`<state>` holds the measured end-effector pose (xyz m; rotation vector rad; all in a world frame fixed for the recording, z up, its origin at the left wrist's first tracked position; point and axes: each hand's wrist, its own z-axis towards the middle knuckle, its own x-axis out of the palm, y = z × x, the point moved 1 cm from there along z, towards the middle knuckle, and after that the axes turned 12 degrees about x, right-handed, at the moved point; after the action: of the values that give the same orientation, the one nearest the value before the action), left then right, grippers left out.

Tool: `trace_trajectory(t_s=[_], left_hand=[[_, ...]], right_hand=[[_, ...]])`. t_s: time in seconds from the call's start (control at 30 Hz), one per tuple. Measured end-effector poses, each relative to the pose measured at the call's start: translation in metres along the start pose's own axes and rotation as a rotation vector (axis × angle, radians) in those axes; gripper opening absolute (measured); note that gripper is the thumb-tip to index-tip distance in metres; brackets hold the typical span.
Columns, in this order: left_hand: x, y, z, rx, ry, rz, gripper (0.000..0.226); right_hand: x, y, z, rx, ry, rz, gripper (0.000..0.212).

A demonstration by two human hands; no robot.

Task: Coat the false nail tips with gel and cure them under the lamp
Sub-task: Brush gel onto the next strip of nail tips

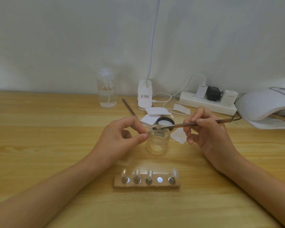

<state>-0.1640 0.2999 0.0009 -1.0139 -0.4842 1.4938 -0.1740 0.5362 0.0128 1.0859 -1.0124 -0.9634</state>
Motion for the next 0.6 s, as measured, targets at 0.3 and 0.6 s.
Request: trace_trajectory(t_s=[0.3,0.6], left_hand=[[0.0003,-0.0009,0.0003,-0.016,-0.002,0.002,0.011],[-0.0021,-0.0033,-0.0010,-0.036,0.023,-0.008,0.013]], right_hand=[[-0.0021,-0.0015,-0.0011,-0.013,-0.028,0.025,0.013],[-0.0029,-0.0004,-0.0007,-0.013,-0.072,0.022,0.019]])
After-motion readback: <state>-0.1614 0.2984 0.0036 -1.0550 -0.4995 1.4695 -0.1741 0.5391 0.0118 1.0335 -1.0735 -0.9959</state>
